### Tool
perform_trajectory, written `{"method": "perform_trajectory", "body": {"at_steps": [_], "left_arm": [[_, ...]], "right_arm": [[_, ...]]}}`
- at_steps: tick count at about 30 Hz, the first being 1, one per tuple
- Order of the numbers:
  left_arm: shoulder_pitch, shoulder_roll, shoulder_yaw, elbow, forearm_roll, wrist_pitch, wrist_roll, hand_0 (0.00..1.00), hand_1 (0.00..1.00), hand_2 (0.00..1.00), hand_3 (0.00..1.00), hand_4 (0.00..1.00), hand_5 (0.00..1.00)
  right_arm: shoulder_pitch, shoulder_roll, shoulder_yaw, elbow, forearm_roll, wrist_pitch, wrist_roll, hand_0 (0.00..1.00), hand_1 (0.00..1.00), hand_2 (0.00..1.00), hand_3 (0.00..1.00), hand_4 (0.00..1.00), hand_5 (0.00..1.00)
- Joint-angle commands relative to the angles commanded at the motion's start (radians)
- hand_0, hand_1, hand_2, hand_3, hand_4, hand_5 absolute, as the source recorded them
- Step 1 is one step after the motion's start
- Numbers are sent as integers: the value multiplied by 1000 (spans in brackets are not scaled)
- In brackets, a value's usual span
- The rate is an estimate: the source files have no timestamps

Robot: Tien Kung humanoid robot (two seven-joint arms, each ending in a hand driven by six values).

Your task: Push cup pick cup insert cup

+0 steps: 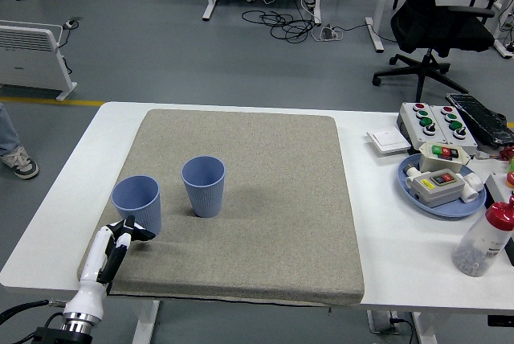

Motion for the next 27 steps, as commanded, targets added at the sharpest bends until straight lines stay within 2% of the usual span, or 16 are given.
{"method": "perform_trajectory", "body": {"at_steps": [27], "left_arm": [[-48,-4,-1,91,5,-11,5,546,518,472,432,519,998]], "right_arm": [[-12,4,-4,0,1,-1,-4,727,663,671,586,109,555]]}}
